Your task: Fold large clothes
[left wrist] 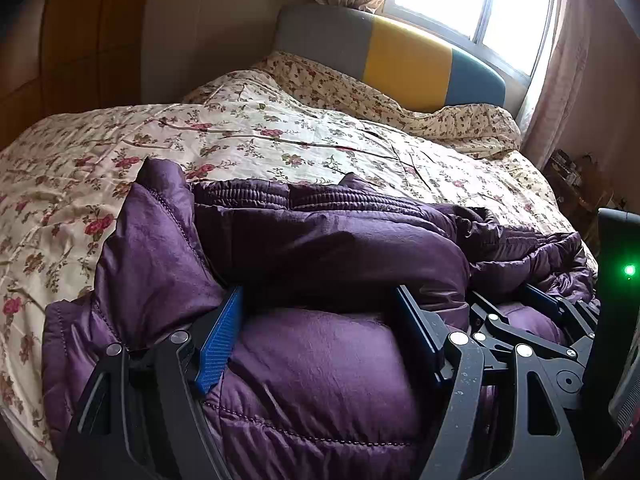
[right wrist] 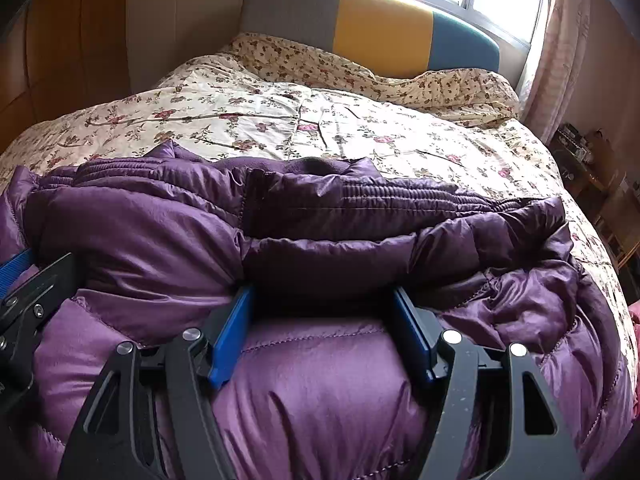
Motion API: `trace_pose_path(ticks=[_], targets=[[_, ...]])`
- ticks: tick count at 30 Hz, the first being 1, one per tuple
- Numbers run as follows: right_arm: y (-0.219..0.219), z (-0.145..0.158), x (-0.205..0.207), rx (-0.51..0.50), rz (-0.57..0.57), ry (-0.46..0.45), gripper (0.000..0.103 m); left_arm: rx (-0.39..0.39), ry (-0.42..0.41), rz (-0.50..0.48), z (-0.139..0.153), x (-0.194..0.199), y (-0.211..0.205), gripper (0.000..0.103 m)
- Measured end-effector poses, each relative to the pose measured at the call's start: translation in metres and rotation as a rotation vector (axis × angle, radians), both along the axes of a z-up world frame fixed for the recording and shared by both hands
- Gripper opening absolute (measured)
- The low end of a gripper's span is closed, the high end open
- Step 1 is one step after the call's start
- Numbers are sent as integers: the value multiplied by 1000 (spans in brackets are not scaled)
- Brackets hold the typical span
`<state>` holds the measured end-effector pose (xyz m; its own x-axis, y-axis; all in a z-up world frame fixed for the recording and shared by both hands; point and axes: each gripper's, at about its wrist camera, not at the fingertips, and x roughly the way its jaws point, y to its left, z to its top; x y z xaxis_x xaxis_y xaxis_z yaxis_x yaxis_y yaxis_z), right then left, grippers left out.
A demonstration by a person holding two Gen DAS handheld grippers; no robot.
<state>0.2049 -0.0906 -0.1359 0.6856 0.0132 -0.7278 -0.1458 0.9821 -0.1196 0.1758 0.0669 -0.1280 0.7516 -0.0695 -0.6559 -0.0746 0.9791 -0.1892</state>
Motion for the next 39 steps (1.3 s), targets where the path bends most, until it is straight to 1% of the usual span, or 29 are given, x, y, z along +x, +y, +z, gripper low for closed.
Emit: trace_pose_path(ticks=[1, 3, 5, 7, 11, 14, 17, 18, 19, 21, 22, 24, 26, 29, 34, 37, 39], targets=[[1, 0, 0, -5, 0, 4, 67, -9, 0, -3, 0, 0, 1, 76], [0, 2, 2, -5, 2, 20, 68, -58, 8, -18, 5, 0, 7, 76], [-2, 6, 3, 10, 3, 39, 68, -104, 10, -23, 13, -4, 16, 76], [-6, 13, 1, 36, 15, 53, 68, -132, -2, -13, 23, -13, 26, 76], [-14, 36, -19, 83, 34, 13, 68, -170, -49, 17, 41, -41, 53, 76], [-17, 51, -39, 105, 52, -7, 66, -183, -49, 49, 42, -60, 74, 76], [-19, 60, -61, 120, 69, -17, 62, -195, -20, 78, 35, -80, 91, 76], [-19, 62, -70, 123, 77, -19, 57, -200, -13, 81, 32, -84, 94, 76], [-20, 63, -79, 128, 88, -18, 54, -206, -4, 87, 29, -91, 99, 76], [-20, 63, -94, 129, 101, -14, 46, -237, 14, 90, 22, -101, 108, 76], [-20, 62, -101, 127, 106, -11, 44, -257, 21, 90, 18, -106, 112, 76], [-21, 59, -115, 120, 107, -4, 36, -289, 32, 97, 13, -116, 117, 76], [-23, 55, -122, 112, 112, 7, 31, -307, 37, 103, 9, -124, 120, 76], [-24, 46, -130, 96, 119, 22, 27, -345, 58, 95, 2, -130, 124, 76], [-22, 30, -132, 61, 132, 47, 25, -461, 72, 100, -11, -138, 131, 76], [-19, 21, -129, 52, 125, 61, 26, -558, 83, 94, -18, -139, 135, 73], [-18, 17, -128, 38, 125, 63, 26, -597, 80, 92, -21, -139, 136, 73]])
